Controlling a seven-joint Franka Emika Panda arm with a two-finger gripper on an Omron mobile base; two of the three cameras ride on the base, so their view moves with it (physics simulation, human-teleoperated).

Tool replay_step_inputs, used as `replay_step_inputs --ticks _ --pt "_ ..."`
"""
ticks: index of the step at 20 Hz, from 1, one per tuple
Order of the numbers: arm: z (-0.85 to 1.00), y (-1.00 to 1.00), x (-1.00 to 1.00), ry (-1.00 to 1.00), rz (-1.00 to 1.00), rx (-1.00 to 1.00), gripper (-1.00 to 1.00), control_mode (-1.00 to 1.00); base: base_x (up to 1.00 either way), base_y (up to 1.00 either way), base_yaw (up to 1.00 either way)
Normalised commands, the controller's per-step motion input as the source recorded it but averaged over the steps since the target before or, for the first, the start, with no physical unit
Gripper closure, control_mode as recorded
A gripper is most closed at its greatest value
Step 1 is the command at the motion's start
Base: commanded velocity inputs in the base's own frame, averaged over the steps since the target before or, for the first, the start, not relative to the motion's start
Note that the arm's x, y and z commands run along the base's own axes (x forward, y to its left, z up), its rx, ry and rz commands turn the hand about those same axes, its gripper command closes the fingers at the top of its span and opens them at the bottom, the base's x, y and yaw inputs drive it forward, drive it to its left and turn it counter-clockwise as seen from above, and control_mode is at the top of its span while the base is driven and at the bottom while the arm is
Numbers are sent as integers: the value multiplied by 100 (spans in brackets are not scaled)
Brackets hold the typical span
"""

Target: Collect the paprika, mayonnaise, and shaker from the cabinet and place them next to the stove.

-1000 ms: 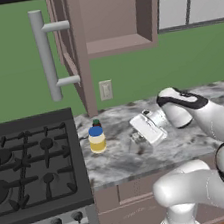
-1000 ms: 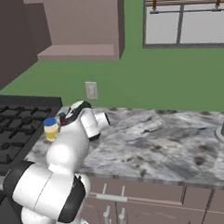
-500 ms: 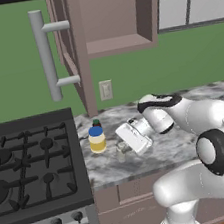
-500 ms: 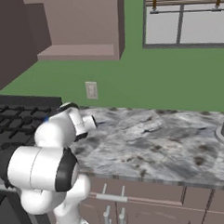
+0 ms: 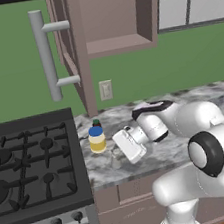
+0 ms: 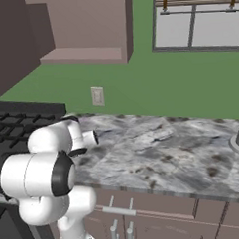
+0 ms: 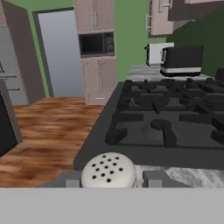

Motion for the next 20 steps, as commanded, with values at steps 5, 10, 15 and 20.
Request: replay_step_inputs --ticks 5,10,15,20 --pt "-7 32 0 0 -10 -2 100 -100 0 0 0" --pt "-16 29 0 0 -7 -5 100 -100 0 0 0" --pt "-20 16 0 0 -3 -6 100 -100 0 0 0" --pt "-8 14 0 0 -1 0 100 -100 0 0 0"
